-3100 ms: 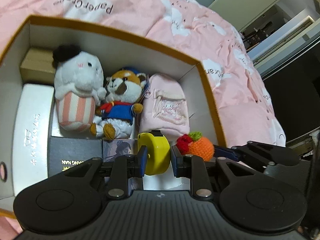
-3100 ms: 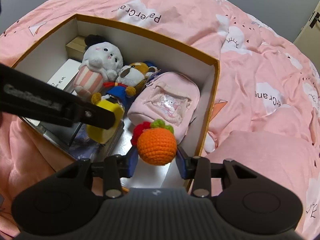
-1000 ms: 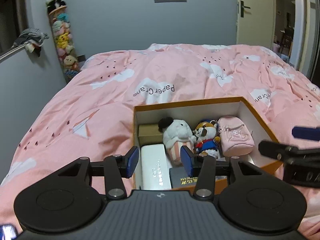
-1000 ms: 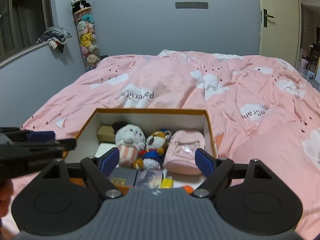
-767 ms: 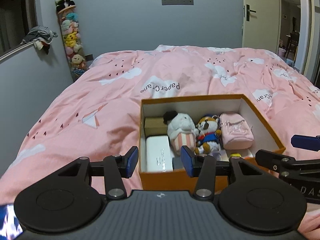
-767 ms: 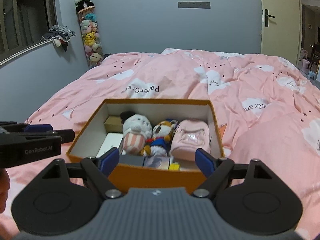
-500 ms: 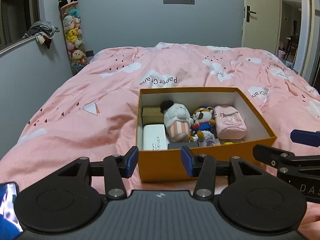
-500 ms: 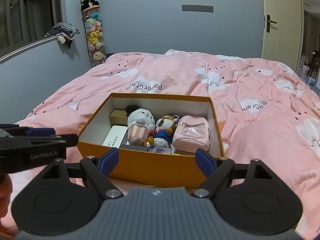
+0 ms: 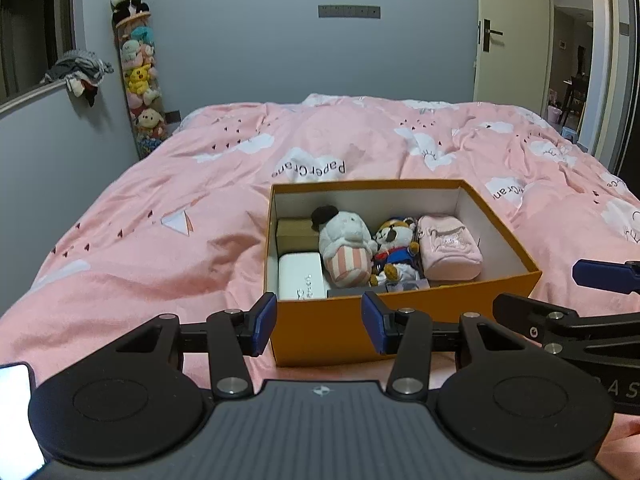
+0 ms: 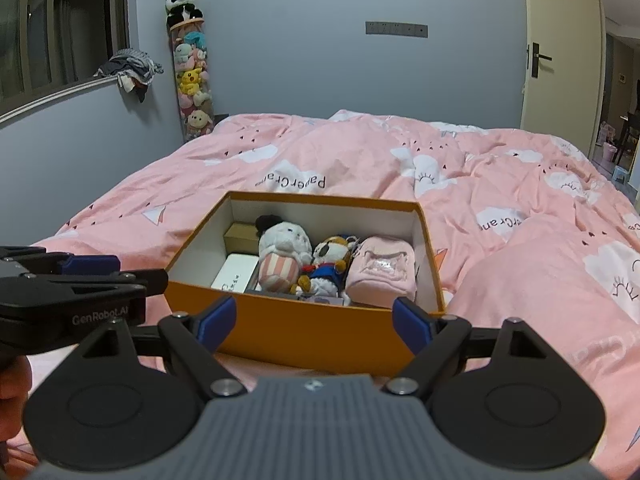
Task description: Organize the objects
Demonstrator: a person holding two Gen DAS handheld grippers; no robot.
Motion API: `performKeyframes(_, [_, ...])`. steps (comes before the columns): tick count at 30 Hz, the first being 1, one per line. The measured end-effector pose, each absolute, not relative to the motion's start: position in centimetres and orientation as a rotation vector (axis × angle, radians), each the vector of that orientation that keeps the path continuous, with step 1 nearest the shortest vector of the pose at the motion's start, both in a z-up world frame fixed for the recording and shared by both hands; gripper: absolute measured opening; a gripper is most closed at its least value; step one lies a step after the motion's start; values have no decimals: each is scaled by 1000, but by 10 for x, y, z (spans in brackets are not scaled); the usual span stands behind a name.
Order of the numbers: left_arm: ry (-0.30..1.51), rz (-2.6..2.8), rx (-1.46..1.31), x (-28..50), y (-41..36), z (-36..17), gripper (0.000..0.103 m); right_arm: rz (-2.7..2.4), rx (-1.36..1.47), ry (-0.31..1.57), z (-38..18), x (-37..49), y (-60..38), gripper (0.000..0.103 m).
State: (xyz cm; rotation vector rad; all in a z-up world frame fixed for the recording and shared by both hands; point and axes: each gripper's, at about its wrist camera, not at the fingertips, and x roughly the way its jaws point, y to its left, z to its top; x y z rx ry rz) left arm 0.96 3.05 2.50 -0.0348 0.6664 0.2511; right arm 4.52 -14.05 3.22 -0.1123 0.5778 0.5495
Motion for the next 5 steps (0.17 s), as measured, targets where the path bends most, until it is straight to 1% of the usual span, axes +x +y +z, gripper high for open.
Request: performKeyframes(5, [703,249,-55,13,33,18,56,554,-116,610,26,50,-138,87])
